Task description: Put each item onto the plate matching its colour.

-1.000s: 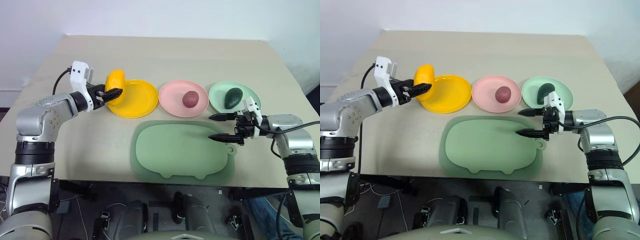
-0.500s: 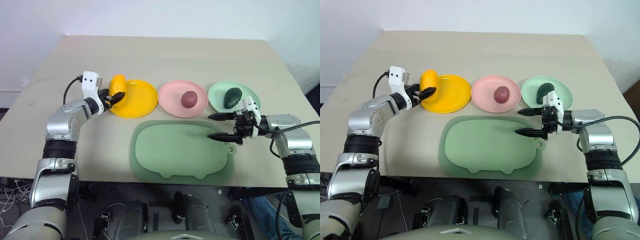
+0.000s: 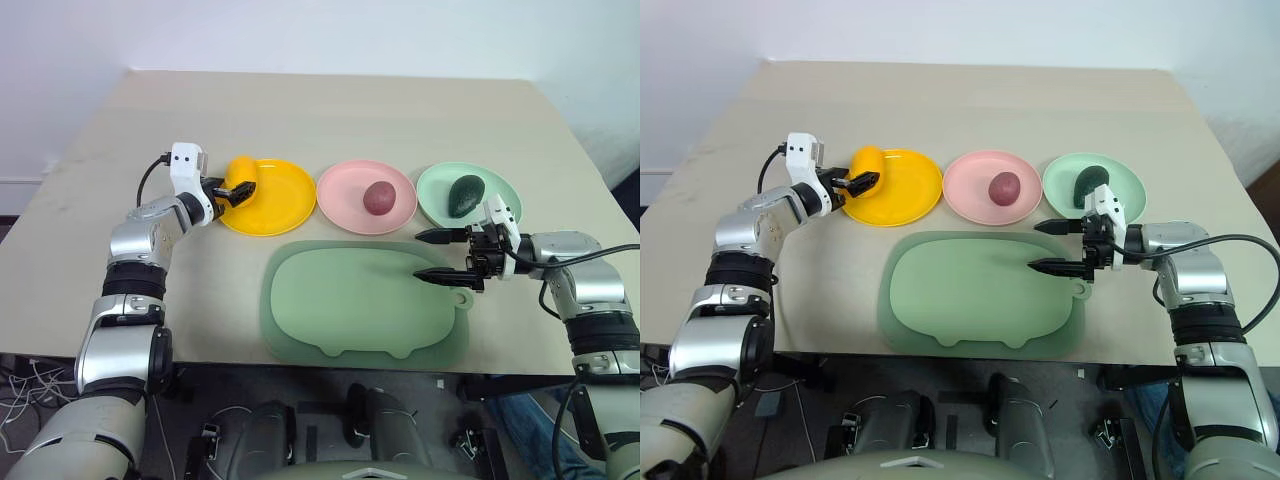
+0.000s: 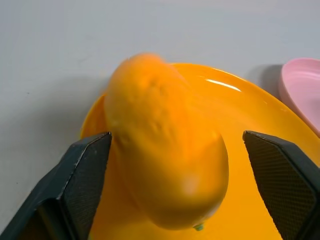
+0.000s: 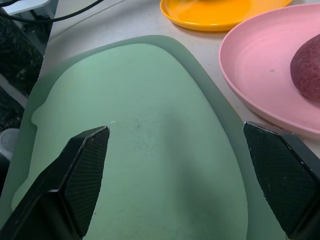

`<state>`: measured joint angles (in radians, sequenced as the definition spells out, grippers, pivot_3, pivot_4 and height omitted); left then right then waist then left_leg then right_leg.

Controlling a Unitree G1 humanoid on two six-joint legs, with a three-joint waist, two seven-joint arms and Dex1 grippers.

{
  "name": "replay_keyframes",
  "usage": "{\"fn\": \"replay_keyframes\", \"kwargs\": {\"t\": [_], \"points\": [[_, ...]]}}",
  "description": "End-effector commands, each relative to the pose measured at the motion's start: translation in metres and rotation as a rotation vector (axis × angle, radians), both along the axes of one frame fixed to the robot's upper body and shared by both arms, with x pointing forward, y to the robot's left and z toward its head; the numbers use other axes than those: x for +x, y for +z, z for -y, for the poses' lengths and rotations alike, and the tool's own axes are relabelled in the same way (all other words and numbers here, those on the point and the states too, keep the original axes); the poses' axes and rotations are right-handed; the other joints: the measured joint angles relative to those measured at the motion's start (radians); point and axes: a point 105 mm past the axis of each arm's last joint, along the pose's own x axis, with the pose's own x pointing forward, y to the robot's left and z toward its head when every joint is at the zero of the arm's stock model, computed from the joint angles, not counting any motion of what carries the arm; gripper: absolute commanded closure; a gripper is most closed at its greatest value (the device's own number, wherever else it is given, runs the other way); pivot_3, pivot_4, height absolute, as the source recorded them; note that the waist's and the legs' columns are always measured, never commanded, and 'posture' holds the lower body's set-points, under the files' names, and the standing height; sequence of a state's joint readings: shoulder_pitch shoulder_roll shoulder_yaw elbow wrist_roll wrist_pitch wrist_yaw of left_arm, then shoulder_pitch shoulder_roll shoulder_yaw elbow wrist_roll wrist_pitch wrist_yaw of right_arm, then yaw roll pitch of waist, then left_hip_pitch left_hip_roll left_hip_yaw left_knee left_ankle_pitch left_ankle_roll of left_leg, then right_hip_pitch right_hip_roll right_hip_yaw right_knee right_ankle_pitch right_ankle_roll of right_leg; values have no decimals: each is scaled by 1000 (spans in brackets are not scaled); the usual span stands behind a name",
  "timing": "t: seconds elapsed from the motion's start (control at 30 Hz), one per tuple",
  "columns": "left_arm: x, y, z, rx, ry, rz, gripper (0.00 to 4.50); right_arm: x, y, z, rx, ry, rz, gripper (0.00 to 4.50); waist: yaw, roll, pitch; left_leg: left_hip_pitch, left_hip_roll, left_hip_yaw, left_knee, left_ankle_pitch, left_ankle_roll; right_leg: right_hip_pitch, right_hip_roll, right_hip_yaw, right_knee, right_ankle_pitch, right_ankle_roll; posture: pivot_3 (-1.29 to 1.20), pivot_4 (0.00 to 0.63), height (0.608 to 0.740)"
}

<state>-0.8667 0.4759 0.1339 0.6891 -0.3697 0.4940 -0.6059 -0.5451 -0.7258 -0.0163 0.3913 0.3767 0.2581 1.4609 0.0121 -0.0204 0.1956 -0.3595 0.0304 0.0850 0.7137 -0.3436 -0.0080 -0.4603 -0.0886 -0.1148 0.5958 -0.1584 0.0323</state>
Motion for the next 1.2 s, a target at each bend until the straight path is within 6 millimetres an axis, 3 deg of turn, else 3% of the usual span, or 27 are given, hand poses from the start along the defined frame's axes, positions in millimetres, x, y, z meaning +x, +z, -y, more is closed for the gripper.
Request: {"fn": "replay_keyframes", "kwargs": {"t": [0.03,0.2,0.3,0.4,0.5,0.63,0.77,0.93,1.03,1.2], "points": [[-6,42,10,-86,-93,84,30,1,15,-2,26,9,52,0,0,0,0,0,0,0,0,0,0,0,0,0,0,0,0,0,150,740],[-30,79,19,-79,-249,176,30,2,17,-4,36,15,54,0,-2,0,0,0,0,0,0,0,0,0,0,0,0,0,0,0,150,740],[-56,107,21,-172,-393,210,30,5,21,-7,60,17,52,0,-6,0,0,0,1,0,0,0,0,-1,0,0,0,0,0,0,150,740],[-83,118,23,-210,-537,196,30,8,24,-11,79,16,55,0,-8,0,0,0,1,-1,-1,0,0,-1,1,0,0,0,0,0,150,740],[-117,108,14,-178,-708,111,30,13,29,-19,123,8,65,0,-21,0,0,1,1,-1,-2,0,0,-1,1,1,1,0,0,0,150,740],[-130,91,-3,-65,-762,68,30,17,30,-25,125,13,71,0,-22,1,1,0,1,-1,-2,0,-1,-1,1,0,0,-1,0,0,150,740],[-144,84,-19,30,-850,141,30,22,34,-29,126,40,77,0,-21,1,1,-1,0,0,-2,0,0,-2,1,0,0,-1,0,0,150,740],[-148,69,-19,2,-883,140,30,25,35,-27,125,42,76,0,-22,1,1,-2,0,0,-2,0,0,-2,1,0,0,-1,0,0,150,740],[-162,59,-14,-4,-949,122,30,27,35,-25,128,37,75,0,-24,1,1,-1,1,0,-2,-1,1,-3,1,1,0,-1,0,0,150,740],[-168,53,-8,-36,-976,102,30,27,35,-14,106,27,74,0,-22,1,1,-4,1,0,-2,-1,1,-5,1,0,0,0,0,0,150,740]]}}
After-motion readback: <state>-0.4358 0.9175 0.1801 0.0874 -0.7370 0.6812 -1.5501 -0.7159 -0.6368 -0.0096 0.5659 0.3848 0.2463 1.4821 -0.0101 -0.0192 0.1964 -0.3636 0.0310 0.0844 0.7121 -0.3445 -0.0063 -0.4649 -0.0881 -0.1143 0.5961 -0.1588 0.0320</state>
